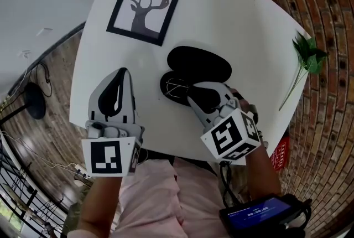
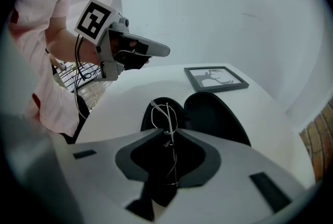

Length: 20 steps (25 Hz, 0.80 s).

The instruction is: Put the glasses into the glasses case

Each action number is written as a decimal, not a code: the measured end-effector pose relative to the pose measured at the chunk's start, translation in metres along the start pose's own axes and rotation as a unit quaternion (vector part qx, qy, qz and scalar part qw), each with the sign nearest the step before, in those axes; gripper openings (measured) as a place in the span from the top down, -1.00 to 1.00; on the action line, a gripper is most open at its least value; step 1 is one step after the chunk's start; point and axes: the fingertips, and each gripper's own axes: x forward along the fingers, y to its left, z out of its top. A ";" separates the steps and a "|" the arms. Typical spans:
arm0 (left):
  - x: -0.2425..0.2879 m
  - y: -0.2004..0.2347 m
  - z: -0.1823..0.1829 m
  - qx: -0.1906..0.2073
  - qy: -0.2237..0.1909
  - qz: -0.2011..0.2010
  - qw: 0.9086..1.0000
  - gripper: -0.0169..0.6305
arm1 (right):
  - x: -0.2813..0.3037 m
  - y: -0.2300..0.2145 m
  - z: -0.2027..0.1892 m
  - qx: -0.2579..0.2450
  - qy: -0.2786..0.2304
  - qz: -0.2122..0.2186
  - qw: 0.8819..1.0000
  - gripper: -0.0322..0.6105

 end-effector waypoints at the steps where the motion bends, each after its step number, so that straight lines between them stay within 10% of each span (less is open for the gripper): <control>1: 0.000 0.000 0.000 0.000 0.000 0.000 1.000 0.94 | 0.000 0.000 -0.001 0.000 0.001 -0.001 1.000 0.67; 20: 0.001 0.002 -0.001 -0.002 0.003 -0.003 1.000 0.94 | -0.002 -0.004 0.005 0.028 -0.012 -0.005 1.000 0.66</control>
